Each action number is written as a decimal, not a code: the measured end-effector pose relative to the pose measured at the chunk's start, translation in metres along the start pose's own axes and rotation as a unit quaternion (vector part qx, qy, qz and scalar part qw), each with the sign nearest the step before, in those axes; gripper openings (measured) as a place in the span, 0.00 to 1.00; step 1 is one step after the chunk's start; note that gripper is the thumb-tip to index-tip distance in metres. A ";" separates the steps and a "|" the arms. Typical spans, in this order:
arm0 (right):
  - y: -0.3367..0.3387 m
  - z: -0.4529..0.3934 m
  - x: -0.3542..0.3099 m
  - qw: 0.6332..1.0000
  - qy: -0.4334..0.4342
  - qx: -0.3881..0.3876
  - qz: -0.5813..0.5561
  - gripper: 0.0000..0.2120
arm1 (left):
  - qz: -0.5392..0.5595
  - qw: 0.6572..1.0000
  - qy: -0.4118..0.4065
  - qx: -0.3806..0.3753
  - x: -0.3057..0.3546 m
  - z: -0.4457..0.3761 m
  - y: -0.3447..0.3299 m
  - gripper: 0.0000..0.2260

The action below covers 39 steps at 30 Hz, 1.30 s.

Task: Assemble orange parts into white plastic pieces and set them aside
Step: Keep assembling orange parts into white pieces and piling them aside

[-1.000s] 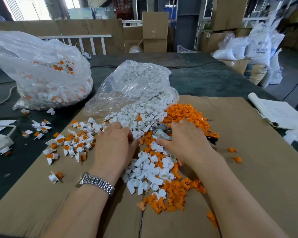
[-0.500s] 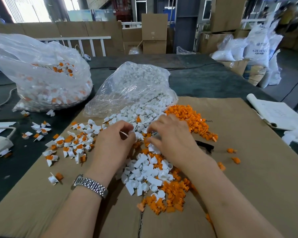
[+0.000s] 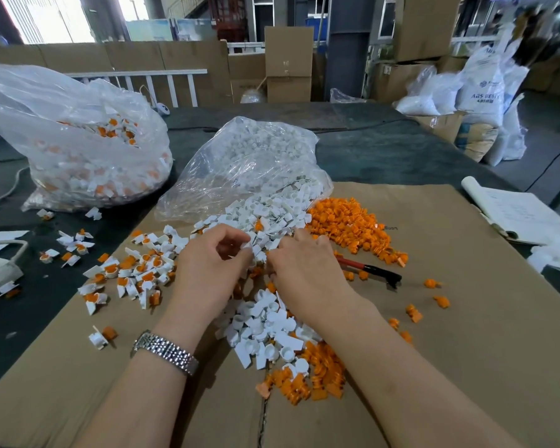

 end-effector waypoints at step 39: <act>0.052 0.018 0.035 0.865 -0.003 0.169 -0.472 0.07 | 0.486 0.844 0.127 -0.188 0.005 0.008 -0.021 0.10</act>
Point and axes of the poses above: each hand's wrist, its own z-axis away from the middle knuckle, its own y-axis out of the back of the hand, x = y × z, the point moved 7 cm from there along -z, towards the middle knuckle
